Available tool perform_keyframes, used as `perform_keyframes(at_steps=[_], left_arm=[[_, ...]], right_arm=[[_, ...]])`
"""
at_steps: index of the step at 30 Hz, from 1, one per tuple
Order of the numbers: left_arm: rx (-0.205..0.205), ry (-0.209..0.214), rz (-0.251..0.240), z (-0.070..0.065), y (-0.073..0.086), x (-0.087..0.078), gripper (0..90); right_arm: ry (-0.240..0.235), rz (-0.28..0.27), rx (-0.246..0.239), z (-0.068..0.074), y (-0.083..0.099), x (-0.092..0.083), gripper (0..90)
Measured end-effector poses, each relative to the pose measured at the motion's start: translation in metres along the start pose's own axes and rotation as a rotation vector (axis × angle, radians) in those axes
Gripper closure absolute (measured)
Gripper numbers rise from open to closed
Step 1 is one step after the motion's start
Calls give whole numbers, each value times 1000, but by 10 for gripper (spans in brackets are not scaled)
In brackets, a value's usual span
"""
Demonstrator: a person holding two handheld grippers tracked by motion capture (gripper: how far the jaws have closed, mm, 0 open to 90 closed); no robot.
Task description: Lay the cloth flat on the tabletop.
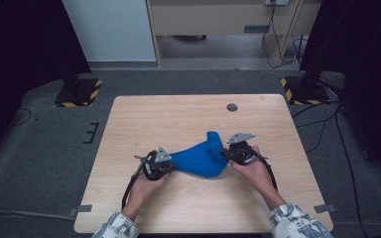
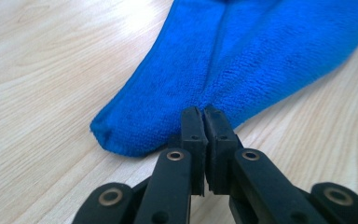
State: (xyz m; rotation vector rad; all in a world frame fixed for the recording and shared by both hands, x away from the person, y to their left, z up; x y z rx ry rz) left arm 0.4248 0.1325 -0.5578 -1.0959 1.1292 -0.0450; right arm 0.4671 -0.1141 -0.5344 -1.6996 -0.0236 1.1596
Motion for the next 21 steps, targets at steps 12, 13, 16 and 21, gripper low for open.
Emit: perform_keyframes(at_steps=[12, 13, 16, 21], left_arm=[[-10, -21, -129, -12, -17, -4, 552], [-13, -16, -127, -14, -18, -3, 547], [-11, -1, -135, -18, -20, -2, 527], [16, -6, -128, -23, -21, 3, 509]], right_arm=[[-28, 9, -45, 26, 0, 13, 752], [-33, 8, -42, 26, -1, 13, 718], [-39, -10, -36, 25, -7, 11, 602], [-10, -34, -42, 18, -16, 6, 445]])
Point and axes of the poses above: each handheld gripper's, and its own axes: x roughly forward along the jaws, y roughly out of its underside, z roughly to its left, the point moved 6 cm from there along x, roughly forward along the jaws, and after that the axes turned 1 degree about y, right-handed, at the moved point
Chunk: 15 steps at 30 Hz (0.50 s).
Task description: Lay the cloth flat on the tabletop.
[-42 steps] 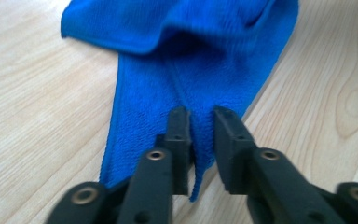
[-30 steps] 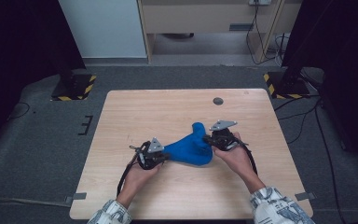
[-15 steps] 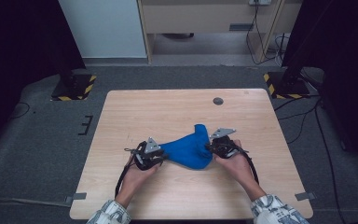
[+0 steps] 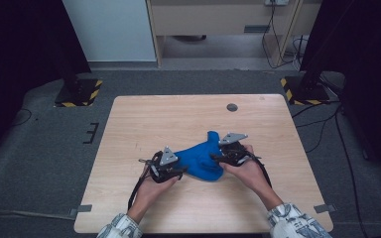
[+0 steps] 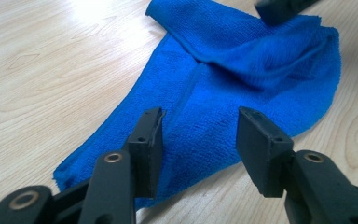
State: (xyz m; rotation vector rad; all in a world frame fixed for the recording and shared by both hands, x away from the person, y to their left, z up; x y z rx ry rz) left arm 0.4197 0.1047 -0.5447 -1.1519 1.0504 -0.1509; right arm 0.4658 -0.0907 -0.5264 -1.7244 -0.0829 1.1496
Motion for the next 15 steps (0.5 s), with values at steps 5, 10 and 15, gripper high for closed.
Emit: perform_keyframes(at_steps=[5, 10, 15], left_arm=[[-4, -10, -3, 3, 0, 2, 519], [-11, -17, -13, 9, -1, 3, 550], [2, -21, 9, 11, 2, 6, 576]], right_arm=[[33, -3, 10, -14, -13, 6, 315], [54, 23, 16, -31, -24, 22, 424], [84, 75, 13, -48, -31, 44, 527]])
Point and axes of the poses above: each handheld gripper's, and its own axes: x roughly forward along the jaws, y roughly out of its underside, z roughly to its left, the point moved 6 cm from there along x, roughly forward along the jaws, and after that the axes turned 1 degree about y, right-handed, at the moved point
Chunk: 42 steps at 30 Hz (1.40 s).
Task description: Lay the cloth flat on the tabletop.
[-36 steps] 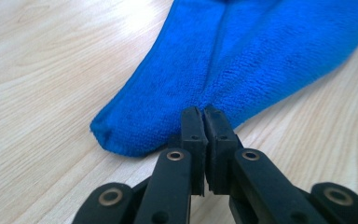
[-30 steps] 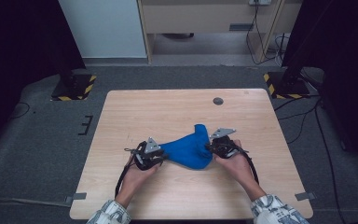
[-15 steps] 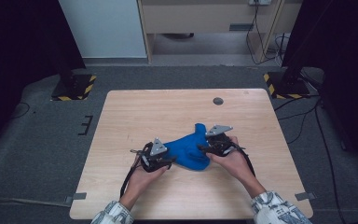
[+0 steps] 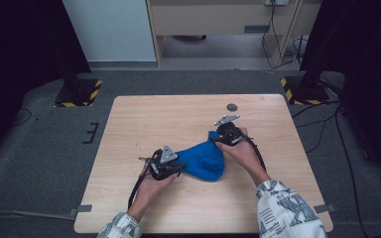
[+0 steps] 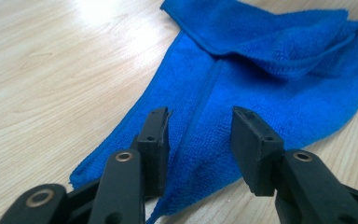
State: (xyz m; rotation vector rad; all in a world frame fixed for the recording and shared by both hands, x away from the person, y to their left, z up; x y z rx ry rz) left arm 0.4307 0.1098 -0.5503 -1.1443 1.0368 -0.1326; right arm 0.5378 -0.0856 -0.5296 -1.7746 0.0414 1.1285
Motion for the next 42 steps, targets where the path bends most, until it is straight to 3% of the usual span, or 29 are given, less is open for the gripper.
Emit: perform_keyframes(at_steps=[4, 8, 16, 18, 25, 35, 42], left_arm=[[23, 0, 33, 1, 6, 4, 616], [20, 11, 37, 1, 7, 5, 641], [26, 22, 63, 2, 12, 8, 726], [24, 21, 67, 3, 13, 8, 758], [-8, -3, 62, 11, 12, 3, 857], [-80, -31, 55, 34, 19, -7, 875], [-106, -55, 64, 47, 24, -10, 878]], right_arm=[[3, 26, 5, -3, -3, 15, 485], [18, 62, 14, -5, -1, 27, 471], [-5, 90, 10, -7, 4, 29, 817], [-9, 82, 4, -7, 4, 26, 872], [11, 60, 1, -12, 8, 8, 890], [30, 54, 25, -28, 28, -22, 896], [38, 53, 47, -32, 49, -34, 897]])
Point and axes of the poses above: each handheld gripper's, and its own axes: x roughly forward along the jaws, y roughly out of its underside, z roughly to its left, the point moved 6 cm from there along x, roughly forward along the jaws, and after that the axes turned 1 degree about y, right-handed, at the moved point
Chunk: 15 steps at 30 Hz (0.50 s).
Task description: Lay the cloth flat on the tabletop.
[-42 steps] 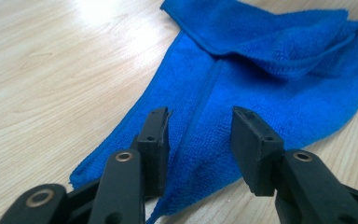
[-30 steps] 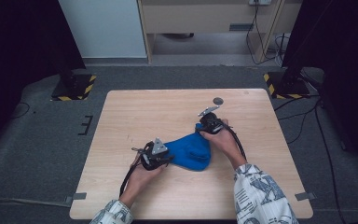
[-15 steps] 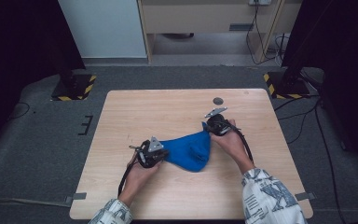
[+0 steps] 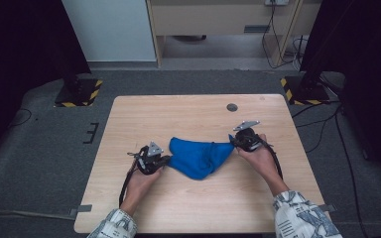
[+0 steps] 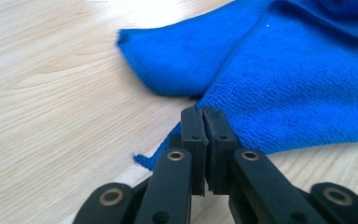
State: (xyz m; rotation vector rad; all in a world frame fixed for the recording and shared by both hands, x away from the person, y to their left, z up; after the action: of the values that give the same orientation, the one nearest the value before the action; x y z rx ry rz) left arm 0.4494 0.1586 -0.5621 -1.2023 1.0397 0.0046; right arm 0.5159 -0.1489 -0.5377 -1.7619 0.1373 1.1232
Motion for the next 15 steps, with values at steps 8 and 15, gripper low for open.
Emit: perform_keyframes(at_steps=[8, 15], left_arm=[[-32, -30, 5, 15, 5, -8, 879], [-47, -36, 28, 19, 12, -13, 876]], right_arm=[[16, -18, 53, -12, 19, -13, 896], [-3, -64, 90, -15, 27, -16, 895]])
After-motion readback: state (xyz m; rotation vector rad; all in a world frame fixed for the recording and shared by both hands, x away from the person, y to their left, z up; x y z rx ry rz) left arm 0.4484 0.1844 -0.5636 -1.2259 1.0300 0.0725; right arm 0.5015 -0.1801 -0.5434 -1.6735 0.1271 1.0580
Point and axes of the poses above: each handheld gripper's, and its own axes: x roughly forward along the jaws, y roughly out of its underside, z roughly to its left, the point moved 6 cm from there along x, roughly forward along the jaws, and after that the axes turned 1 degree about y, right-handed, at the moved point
